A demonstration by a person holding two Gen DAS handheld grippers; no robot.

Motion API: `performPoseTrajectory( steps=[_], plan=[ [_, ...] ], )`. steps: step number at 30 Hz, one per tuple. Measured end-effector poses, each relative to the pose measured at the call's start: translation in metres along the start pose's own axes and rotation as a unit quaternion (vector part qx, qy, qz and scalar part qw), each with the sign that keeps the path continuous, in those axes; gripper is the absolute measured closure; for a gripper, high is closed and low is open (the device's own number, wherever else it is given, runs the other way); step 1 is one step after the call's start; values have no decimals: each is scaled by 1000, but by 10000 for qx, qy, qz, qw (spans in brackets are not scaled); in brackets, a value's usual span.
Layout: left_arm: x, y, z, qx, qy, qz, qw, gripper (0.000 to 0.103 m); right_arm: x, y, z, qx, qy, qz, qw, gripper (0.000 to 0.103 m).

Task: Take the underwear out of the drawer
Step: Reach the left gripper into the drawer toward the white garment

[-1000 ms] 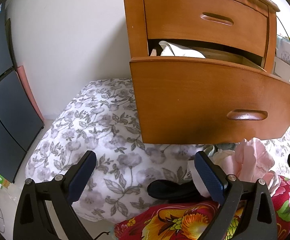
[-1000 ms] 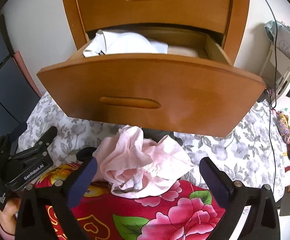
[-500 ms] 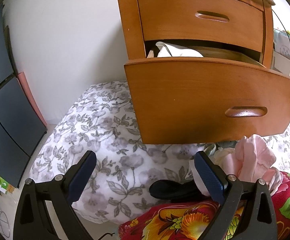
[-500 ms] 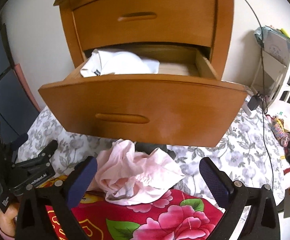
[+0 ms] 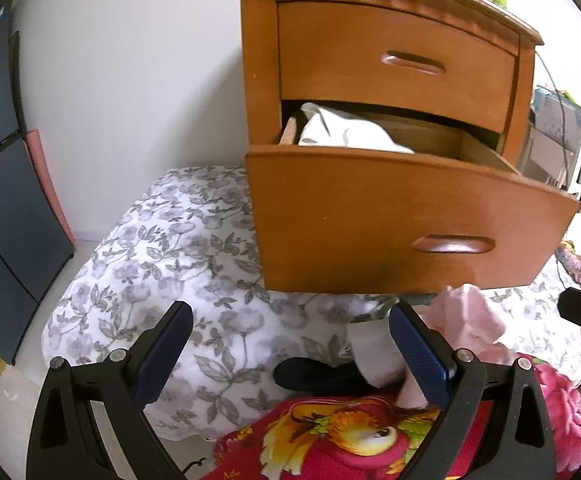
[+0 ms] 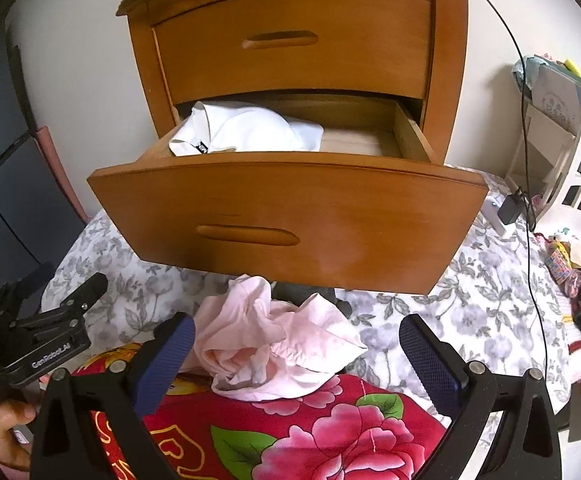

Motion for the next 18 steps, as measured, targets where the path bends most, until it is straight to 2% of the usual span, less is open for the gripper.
performPoseTrajectory(
  steps=[5, 9, 18],
  plan=[
    [-13, 8, 10, -53, -243, 56, 9997, 4, -7, -2, 15, 120, -216, 17, 9997, 0],
    [-22, 16, 19, -48, -448, -49, 9990, 4, -6, -5, 20, 210, -124, 7, 9997, 0],
    [-41, 50, 37, 191, -418, 128, 9989, 4, -7, -8, 20, 221, -52, 63, 9997, 0]
  ],
)
Point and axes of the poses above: each gripper's, at about its wrist camera, not at the fingertips, and x roughly the way its jaws point, z to its right, y to its top, the point moved 6 cm from there along x, roughly the way its jaws point, and after that the axes turned 15 degrees about -x, right-handed, at the moved point
